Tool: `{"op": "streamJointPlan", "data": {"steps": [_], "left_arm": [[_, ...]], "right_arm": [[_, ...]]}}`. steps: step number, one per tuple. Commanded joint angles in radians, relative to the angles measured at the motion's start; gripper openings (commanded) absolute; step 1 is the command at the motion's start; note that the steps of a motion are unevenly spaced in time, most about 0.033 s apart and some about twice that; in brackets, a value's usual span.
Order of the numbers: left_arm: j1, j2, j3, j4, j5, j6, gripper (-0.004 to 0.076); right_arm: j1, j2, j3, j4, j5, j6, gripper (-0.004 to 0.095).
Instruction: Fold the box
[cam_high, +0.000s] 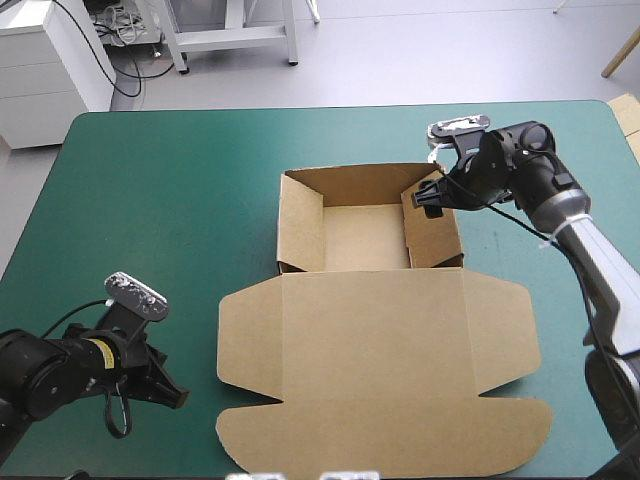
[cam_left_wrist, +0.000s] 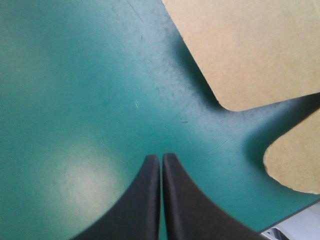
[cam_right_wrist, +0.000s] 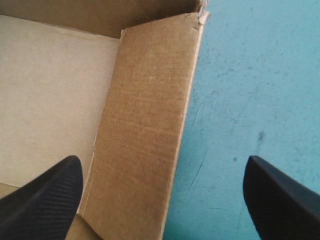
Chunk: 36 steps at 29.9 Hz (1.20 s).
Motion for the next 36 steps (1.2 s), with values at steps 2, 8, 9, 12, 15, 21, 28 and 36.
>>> {"op": "streamJointPlan", "data": {"steps": [2,8,9,12,15,21,28,36], "left_arm": [[0.000,-0.014,0.024,-0.009,-0.066,-0.032,-0.0008],[0.000,-0.014,0.035,-0.034,-0.087,-0.033,-0.0008],[0.000,-0.014,0.035,-0.034,-0.088,-0.033,-0.0008],[0.000,-0.014,0.035,-0.034,-0.093,-0.033,-0.0008],[0.000,-0.014,0.035,-0.034,-0.099,-0.033,-0.0008],[0.000,-0.014,0.035,-0.034,-0.120,-0.033,-0.0008],[0.000,-0.014,0.035,-0.034,-0.120,-0.033,-0.0008],[0.000,-0.014,0.035,-0.050,-0.109,-0.033,-0.0008]], "right_arm": [[-0.005,0.049,-0.024,0.012,-0.039,0.001,0.0804],[-0.005,0.125,-0.024,0.084,-0.037,-0.044,0.0745],[-0.005,0.129,-0.024,0.096,-0.037,-0.048,0.0719],[-0.005,0.144,-0.024,0.097,-0.037,-0.048,0.0562],[-0.005,0.146,-0.024,0.094,-0.037,-0.044,0.0353],[-0.005,0.146,-0.024,0.089,-0.041,-0.044,-0.0018],[-0.005,0.144,-0.046,0.085,-0.053,-0.102,-0.0021],[-0.057,0.105,-0.173,0.087,-0.024,-0.153,-0.0022]]}}
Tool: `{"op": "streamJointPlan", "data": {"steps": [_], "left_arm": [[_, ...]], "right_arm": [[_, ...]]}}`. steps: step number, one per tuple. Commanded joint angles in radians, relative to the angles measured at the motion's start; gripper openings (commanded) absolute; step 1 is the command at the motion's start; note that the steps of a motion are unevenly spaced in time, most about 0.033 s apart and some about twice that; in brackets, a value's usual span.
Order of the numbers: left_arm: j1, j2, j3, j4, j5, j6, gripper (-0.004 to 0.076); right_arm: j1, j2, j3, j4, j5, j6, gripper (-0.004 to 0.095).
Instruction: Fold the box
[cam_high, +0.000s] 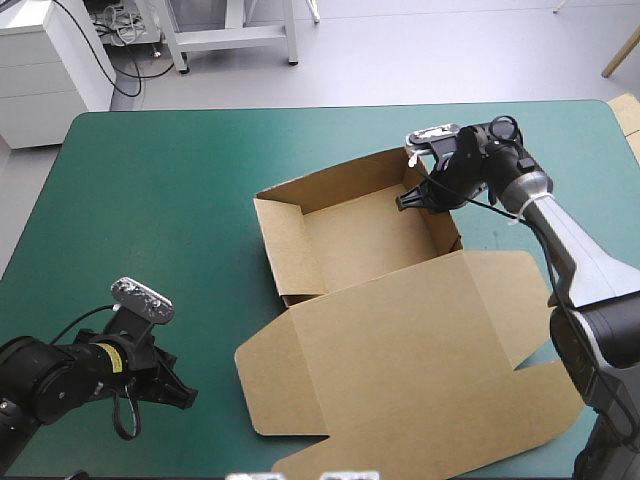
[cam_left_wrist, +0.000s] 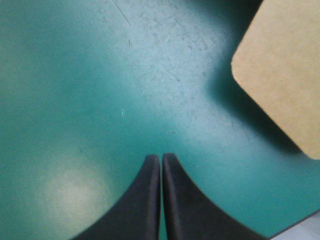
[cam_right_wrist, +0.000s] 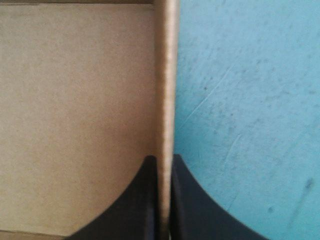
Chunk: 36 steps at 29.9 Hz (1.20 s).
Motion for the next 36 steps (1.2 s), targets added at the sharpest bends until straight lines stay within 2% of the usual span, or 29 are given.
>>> {"op": "streamJointPlan", "data": {"steps": [1,5,17,28,31,32,34,36], "left_arm": [[0.000,-0.006,-0.028,-0.016,-0.027,-0.010,-0.0008],[0.000,-0.006,-0.028,-0.027,-0.013,-0.010,-0.0008],[0.000,-0.006,-0.028,-0.048,-0.007,-0.004,-0.0008],[0.000,-0.006,-0.028,-0.046,-0.006,-0.008,-0.0008],[0.000,-0.006,-0.028,-0.046,-0.005,0.002,-0.0008],[0.000,-0.006,-0.028,-0.046,-0.005,0.002,-0.0008],[0.000,-0.006,-0.028,-0.046,-0.005,0.002,-0.0008],[0.000,-0.006,-0.028,-0.044,-0.005,0.002,-0.0008]], "right_arm": [[-0.060,-0.090,-0.086,-0.006,-0.005,-0.035,-0.0021],[-0.160,-0.115,-0.123,-0.006,0.046,-0.107,-0.0022],[-0.538,-0.119,-0.125,-0.004,0.048,-0.097,-0.0021],[-0.715,-0.073,-0.121,-0.004,0.055,-0.136,0.0005],[-0.732,-0.056,-0.121,-0.004,0.053,-0.128,0.0114],[-0.735,-0.052,-0.121,-0.008,0.052,-0.127,0.0188],[-0.738,-0.045,-0.121,-0.005,0.049,-0.127,0.0366],[-0.740,-0.045,-0.121,-0.005,0.045,-0.127,0.0599]]}}
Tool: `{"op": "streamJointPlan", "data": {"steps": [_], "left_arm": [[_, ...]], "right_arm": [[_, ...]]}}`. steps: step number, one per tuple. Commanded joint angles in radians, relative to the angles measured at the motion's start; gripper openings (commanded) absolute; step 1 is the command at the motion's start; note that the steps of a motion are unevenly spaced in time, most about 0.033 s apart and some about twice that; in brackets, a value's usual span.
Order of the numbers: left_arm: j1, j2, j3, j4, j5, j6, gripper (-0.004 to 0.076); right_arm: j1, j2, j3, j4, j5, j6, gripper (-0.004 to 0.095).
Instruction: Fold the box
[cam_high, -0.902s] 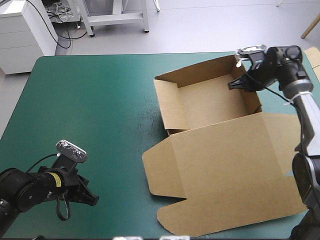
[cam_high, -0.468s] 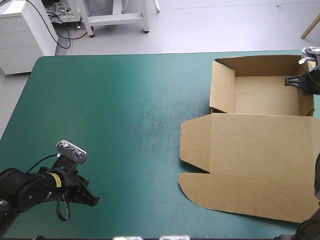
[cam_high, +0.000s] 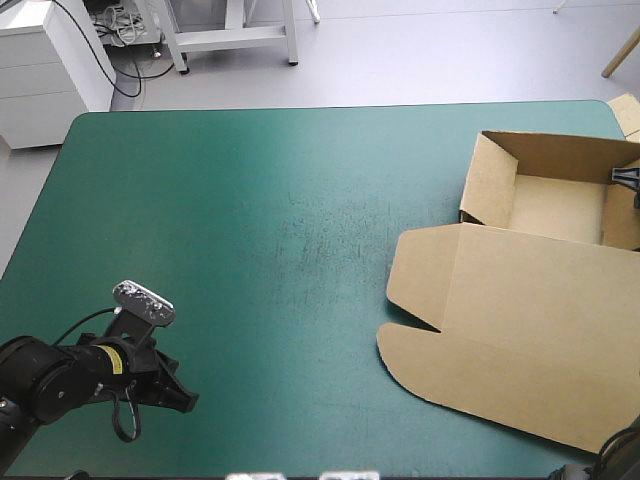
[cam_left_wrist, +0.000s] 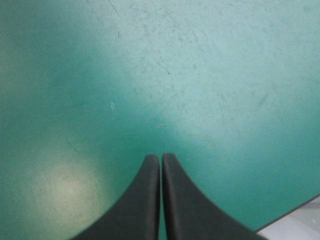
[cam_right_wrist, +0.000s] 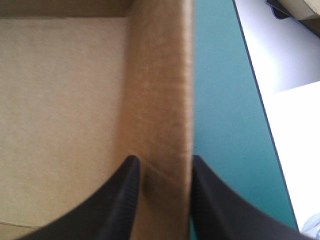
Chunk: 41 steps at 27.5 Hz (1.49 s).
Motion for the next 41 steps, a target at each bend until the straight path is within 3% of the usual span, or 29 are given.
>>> {"op": "streamJointPlan", "data": {"steps": [1,2,4,13,15,18,24,32,36,41], "left_arm": [[0.000,-0.006,-0.028,-0.011,-0.027,-0.003,-0.0008],[0.000,-0.006,-0.028,-0.011,-0.027,-0.003,-0.0008],[0.000,-0.006,-0.028,-0.009,-0.027,-0.003,-0.0008],[0.000,-0.006,-0.028,-0.017,-0.027,-0.003,-0.0008],[0.000,-0.006,-0.028,-0.017,-0.027,-0.003,-0.0008],[0.000,-0.006,-0.028,-0.015,-0.027,-0.003,-0.0008],[0.000,-0.006,-0.028,-0.015,-0.027,-0.003,-0.0008],[0.000,-0.006,-0.024,-0.017,-0.041,-0.003,-0.0008],[0.000,-0.006,-0.024,-0.019,-0.053,-0.003,-0.0008],[0.000,-0.006,-0.024,-0.019,-0.053,-0.003,-0.0008]], "right_arm": [[-0.010,-0.049,-0.031,0.005,-0.045,-0.005,0.0689],[-0.010,-0.049,-0.033,0.005,-0.045,-0.005,0.0807],[-0.010,-0.049,-0.043,0.005,-0.042,0.011,0.0927],[-0.010,-0.067,-0.127,0.065,0.037,0.030,0.0899],[-0.010,-0.088,-0.127,0.108,0.037,0.016,0.0829],[-0.010,-0.123,-0.128,0.155,0.037,0.013,0.0626],[-0.008,-0.186,-0.128,0.218,0.037,0.013,-0.0028],[0.077,-0.273,-0.111,0.281,0.037,0.002,-0.0020],[0.238,-0.298,-0.111,0.264,0.037,-0.032,-0.0020],[0.469,-0.300,-0.111,0.125,0.037,-0.001,-0.0020]]}}
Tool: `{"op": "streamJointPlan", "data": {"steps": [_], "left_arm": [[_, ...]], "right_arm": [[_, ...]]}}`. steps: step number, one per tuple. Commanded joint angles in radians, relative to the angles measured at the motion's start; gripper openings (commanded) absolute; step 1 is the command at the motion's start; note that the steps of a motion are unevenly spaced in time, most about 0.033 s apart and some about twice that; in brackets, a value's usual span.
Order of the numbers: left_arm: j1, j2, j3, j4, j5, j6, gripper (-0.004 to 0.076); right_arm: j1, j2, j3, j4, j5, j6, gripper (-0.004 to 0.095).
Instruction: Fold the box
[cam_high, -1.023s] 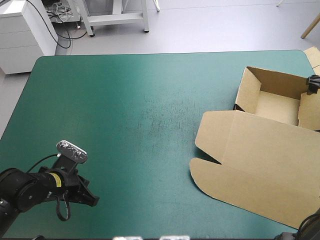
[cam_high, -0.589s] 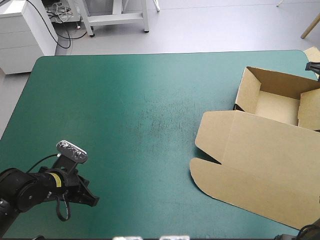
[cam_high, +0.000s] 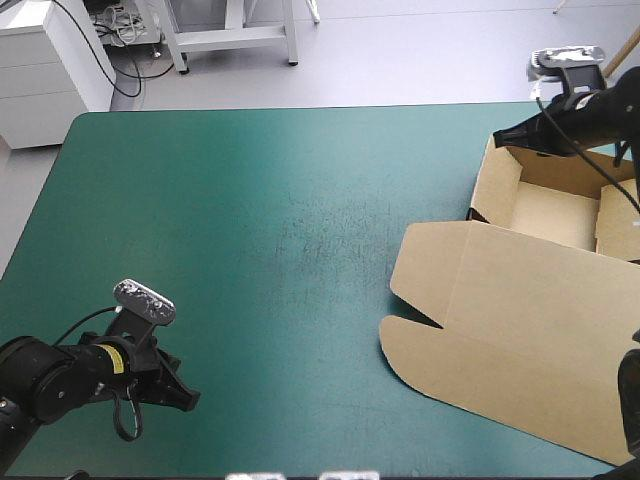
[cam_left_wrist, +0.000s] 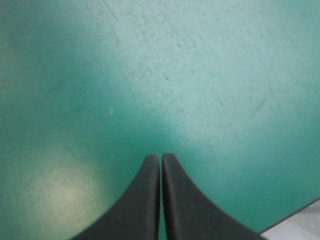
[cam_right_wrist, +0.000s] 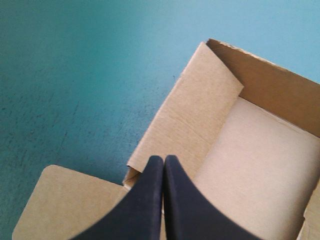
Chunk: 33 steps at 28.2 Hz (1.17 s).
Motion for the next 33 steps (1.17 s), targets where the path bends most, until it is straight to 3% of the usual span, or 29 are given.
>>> {"op": "streamJointPlan", "data": {"steps": [1,3,9,16,23,33], "left_arm": [[0.000,-0.006,-0.025,-0.015,-0.037,-0.003,-0.0008],[0.000,-0.006,-0.025,-0.015,-0.033,-0.003,-0.0008],[0.000,-0.006,-0.025,-0.015,-0.018,0.004,-0.0008],[0.000,-0.006,-0.021,-0.015,-0.021,0.031,-0.0008],[0.000,-0.006,-0.003,-0.015,-0.024,0.057,-0.0008],[0.000,-0.048,0.108,-0.154,-0.137,0.182,-0.0008]], "right_arm": [[0.088,-0.054,-0.023,-0.026,-0.040,0.012,-0.0020],[0.177,-0.084,-0.005,-0.019,-0.040,0.022,-0.0020],[0.267,-0.188,0.190,-0.026,-0.040,-0.015,-0.0020],[0.269,-0.343,0.477,-0.060,-0.054,-0.015,-0.0020],[0.269,-0.527,0.751,-0.062,-0.138,-0.015,-0.0020],[0.269,-0.814,1.074,-0.058,-0.251,-0.015,-0.0020]]}}
